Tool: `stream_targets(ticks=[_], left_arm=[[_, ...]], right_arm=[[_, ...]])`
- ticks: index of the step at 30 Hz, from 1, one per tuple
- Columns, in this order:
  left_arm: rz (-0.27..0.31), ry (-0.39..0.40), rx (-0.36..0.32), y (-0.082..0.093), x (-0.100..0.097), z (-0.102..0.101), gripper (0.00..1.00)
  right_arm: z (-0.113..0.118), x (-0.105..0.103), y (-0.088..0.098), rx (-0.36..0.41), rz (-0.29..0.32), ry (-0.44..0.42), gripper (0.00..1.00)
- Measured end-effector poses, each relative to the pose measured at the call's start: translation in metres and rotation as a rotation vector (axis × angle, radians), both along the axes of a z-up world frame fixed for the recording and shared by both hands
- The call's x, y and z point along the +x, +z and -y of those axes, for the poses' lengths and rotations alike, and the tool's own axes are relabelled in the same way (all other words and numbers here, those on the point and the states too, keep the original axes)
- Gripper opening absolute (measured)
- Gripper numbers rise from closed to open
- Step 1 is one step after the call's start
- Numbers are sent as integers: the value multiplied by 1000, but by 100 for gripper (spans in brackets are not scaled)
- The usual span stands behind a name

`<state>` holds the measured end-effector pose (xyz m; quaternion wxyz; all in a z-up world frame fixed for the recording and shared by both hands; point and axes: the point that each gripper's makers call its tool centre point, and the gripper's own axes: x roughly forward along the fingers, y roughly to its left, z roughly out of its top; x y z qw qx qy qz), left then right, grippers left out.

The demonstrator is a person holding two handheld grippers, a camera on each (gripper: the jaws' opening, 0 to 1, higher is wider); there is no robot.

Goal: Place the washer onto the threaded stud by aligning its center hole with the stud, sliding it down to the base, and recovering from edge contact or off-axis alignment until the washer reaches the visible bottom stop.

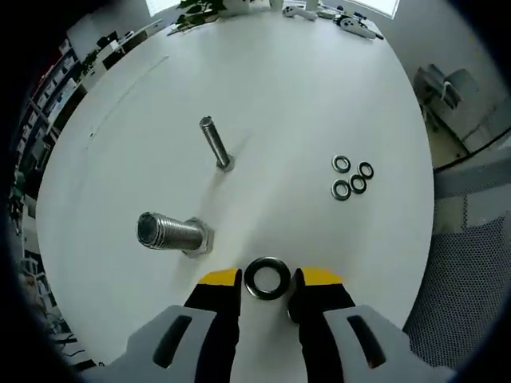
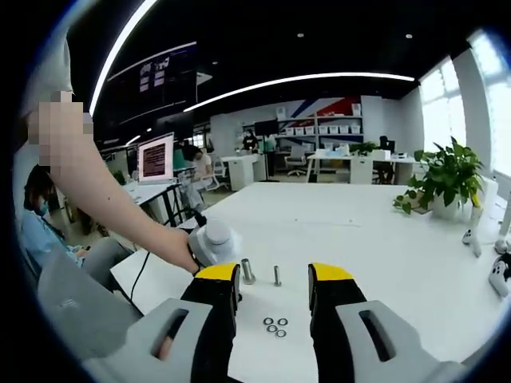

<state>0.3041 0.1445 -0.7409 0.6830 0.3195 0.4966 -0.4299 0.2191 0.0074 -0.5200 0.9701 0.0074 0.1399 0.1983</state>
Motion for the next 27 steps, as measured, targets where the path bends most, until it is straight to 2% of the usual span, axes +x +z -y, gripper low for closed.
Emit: stream_targets(ticks=[8, 10, 18, 27], left_arm=[[-37, -18, 77, -2, 1, 2, 26], [-54, -98, 125, -1, 0, -1, 26], [-65, -106, 161, -3, -1, -1, 26], [-62, -135, 156, -1, -2, -1, 25]], right_arm=[[2, 0, 0, -4, 1, -7, 37], [2, 0, 1, -1, 6, -8, 37], [4, 0, 0, -1, 4, -17, 37], [5, 0, 1, -3, 7, -21, 37]])
